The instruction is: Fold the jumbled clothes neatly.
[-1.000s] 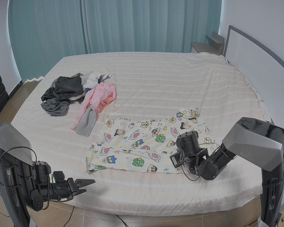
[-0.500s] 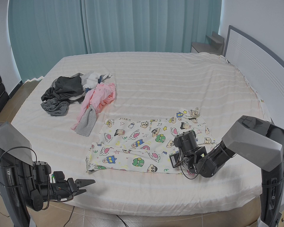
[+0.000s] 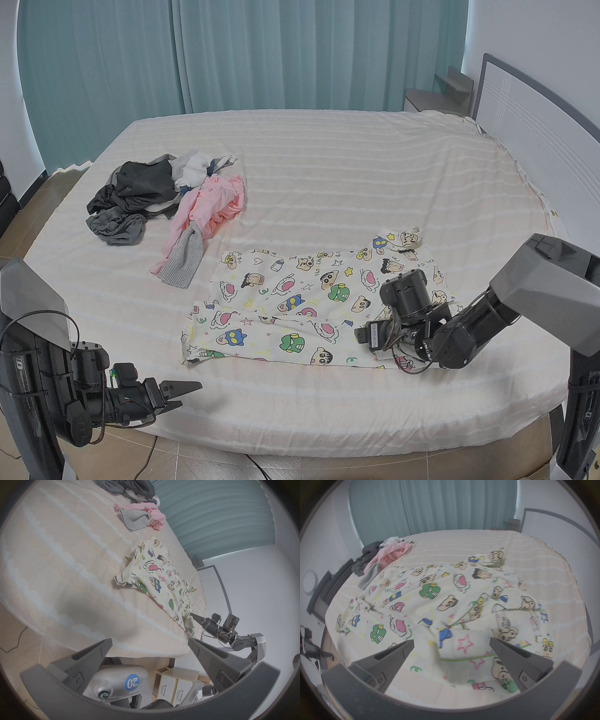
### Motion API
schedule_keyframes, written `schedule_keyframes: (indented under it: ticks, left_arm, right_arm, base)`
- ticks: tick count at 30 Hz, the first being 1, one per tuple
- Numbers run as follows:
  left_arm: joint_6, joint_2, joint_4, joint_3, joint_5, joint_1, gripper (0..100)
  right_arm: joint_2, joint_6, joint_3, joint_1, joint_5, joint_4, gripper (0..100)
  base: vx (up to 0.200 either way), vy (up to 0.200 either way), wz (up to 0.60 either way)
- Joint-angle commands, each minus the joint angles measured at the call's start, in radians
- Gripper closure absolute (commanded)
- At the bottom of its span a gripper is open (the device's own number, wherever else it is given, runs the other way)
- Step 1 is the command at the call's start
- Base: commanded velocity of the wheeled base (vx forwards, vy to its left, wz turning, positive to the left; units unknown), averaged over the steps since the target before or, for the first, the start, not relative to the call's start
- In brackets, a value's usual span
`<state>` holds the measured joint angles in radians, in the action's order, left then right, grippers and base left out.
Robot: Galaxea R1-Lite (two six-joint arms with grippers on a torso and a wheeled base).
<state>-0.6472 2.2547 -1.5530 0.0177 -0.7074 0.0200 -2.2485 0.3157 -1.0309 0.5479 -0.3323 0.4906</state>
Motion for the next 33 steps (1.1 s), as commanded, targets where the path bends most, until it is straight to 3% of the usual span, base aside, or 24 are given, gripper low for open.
schedule_keyframes:
  ticks: [1,7,11,14,24,33]
  left_arm:
    - [0.000,0.003,-0.018,-0.016,0.000,0.000,0]
    - [0.000,0.003,-0.018,-0.016,0.000,-0.002,0]
    - [0.000,0.003,-0.018,-0.016,0.002,-0.005,0]
    - [0.000,0.003,-0.018,-0.016,0.002,-0.005,0]
    - [0.000,0.005,-0.018,-0.016,0.002,-0.005,0]
    - [0.001,0.005,-0.018,-0.016,0.002,-0.006,0]
  right_arm:
    - [0.095,0.039,0.055,-0.065,0.024,-0.004,0]
    - [0.170,0.120,0.169,-0.164,0.116,-0.003,0]
    - [0.173,0.128,0.212,-0.232,0.125,0.005,0]
    - [0.181,0.132,0.235,-0.278,0.188,0.006,0]
    - [0.181,0.137,0.239,-0.293,0.273,0.000,0]
    - [0.148,0.144,0.230,-0.292,0.305,-0.003,0]
  base:
    - [0.000,0.000,0.00]
    - [0.000,0.000,0.00]
    - [0.000,0.000,0.00]
    - [0.000,0.000,0.00]
    - [0.000,0.000,0.00]
    - [0.000,0.000,0.00]
